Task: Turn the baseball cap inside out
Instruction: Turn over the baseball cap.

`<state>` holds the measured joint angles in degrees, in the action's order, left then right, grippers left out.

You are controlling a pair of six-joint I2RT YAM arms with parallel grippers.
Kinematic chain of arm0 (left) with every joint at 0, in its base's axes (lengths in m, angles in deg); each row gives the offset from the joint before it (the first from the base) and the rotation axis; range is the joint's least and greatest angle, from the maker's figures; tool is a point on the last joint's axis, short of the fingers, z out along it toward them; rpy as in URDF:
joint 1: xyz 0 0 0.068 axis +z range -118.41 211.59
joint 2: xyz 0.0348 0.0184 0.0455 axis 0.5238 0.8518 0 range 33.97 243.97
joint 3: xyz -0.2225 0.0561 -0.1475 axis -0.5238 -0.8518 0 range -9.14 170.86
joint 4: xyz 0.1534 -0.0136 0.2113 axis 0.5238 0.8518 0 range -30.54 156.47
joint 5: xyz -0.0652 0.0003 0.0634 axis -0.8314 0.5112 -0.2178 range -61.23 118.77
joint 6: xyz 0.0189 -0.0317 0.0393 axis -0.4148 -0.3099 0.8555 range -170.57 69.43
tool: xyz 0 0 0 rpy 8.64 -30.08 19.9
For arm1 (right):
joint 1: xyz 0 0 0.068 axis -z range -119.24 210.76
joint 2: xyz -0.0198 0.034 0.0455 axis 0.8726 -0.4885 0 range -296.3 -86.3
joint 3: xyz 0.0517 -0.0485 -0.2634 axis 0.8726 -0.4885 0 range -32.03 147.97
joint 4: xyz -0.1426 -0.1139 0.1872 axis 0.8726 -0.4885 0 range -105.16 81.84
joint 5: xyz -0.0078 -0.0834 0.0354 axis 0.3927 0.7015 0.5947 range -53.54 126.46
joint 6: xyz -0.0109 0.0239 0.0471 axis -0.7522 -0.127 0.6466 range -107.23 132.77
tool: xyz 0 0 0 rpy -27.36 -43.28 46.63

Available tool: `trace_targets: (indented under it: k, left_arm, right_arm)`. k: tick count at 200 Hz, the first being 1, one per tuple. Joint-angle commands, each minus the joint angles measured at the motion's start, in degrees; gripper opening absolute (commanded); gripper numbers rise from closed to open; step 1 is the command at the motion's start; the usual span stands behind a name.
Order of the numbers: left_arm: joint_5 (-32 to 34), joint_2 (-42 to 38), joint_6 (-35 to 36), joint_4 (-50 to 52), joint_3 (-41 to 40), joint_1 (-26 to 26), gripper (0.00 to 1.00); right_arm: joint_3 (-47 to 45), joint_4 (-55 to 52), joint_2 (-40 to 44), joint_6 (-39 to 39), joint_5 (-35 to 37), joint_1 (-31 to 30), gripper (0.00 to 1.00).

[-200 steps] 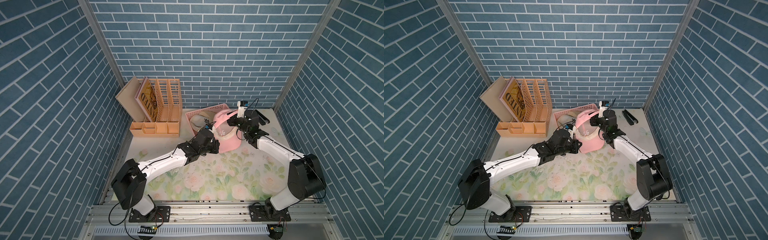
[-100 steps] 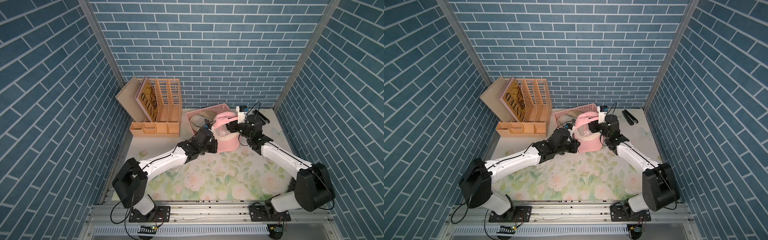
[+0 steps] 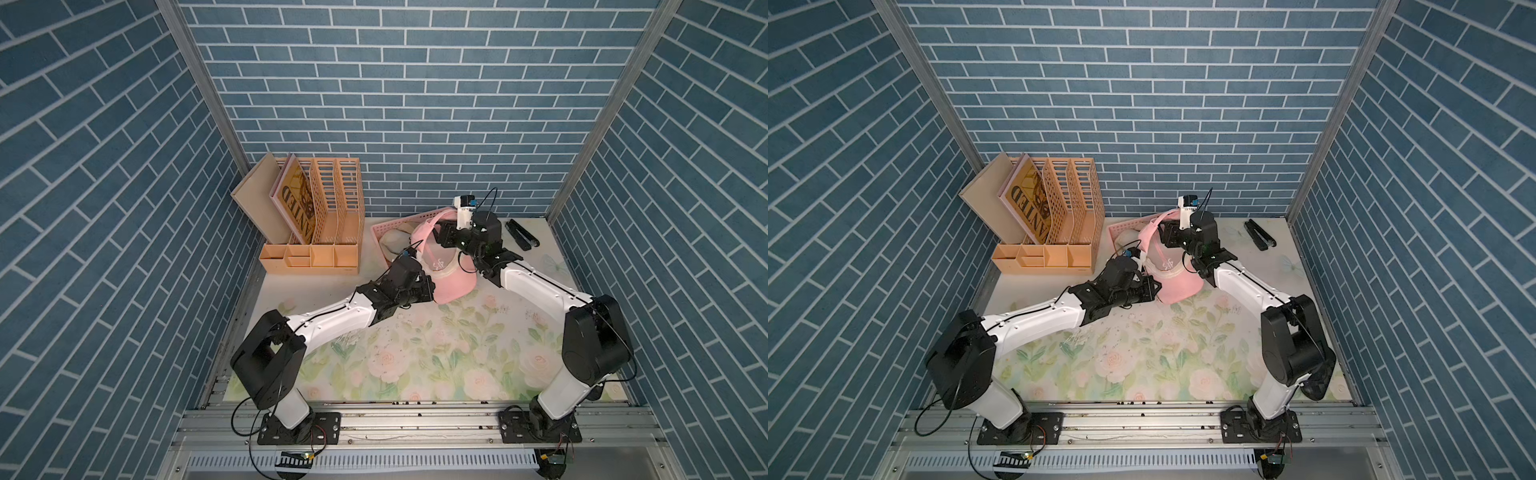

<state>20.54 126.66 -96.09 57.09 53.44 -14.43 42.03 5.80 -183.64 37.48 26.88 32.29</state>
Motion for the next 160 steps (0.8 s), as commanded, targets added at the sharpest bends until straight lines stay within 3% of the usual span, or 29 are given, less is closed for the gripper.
trace_targets:
  k: [1,35,63,101,160]
  left_arm:
    - [-3.4,-2.2,0.0,-6.35,-0.59,-0.04,0.0]
    - [-6.18,-3.98,-1.8,-7.16,-3.01,1.83,0.0]
    - [-6.19,-3.22,-1.6,-5.55,-2.92,2.58,0.0]
    - [-3.84,-1.28,-1.89,-4.43,-3.14,2.6,0.0]
    - [-1.29,-1.9,-4.08,-6.24,-6.17,6.32,0.0]
  right_arm:
    - [4.36,-12.31,-1.15,-9.24,3.2,-0.28,0.59]
    - [13.7,-28.76,-3.27,-22.84,-0.99,-0.04,0.63]
    - [18.91,-37.41,-4.22,-26.45,-0.24,-0.1,0.65]
    - [16.02,-36.27,-1.34,-24.79,2.91,0.29,0.66]
    - [5.25,-25.55,6.88,-17.47,-13.15,5.34,0.66]
